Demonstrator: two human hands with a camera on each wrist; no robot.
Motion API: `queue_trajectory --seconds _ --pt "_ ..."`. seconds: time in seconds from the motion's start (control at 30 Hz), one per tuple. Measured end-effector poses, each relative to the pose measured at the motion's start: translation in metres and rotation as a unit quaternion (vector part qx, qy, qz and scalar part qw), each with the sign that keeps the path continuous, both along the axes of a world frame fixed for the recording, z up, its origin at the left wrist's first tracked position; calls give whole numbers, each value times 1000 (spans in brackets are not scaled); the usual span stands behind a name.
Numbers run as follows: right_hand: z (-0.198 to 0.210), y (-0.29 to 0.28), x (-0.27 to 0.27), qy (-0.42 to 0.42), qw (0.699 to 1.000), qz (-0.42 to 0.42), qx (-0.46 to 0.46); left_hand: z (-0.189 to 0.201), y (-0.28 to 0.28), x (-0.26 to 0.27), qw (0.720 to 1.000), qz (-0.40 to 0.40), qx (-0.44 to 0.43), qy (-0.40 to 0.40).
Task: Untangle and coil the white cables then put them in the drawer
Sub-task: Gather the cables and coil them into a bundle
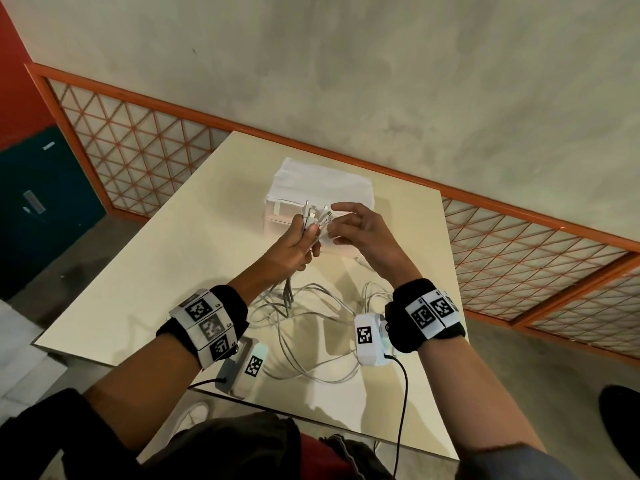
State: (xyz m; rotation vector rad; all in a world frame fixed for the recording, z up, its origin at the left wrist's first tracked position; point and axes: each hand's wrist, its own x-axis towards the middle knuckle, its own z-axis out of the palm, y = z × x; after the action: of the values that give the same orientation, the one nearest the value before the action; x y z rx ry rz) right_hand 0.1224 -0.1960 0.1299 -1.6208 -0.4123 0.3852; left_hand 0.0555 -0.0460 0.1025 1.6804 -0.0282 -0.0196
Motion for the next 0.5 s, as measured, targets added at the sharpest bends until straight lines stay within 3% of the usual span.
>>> queue_trajectory --seconds 0.33,0.5 --pt "5 -3 -3 -11 999 53 0 4 2 -4 998 -50 26 -10" --pt "3 -1 -4 -9 999 43 9 4 1 -4 999 -34 31 -4"
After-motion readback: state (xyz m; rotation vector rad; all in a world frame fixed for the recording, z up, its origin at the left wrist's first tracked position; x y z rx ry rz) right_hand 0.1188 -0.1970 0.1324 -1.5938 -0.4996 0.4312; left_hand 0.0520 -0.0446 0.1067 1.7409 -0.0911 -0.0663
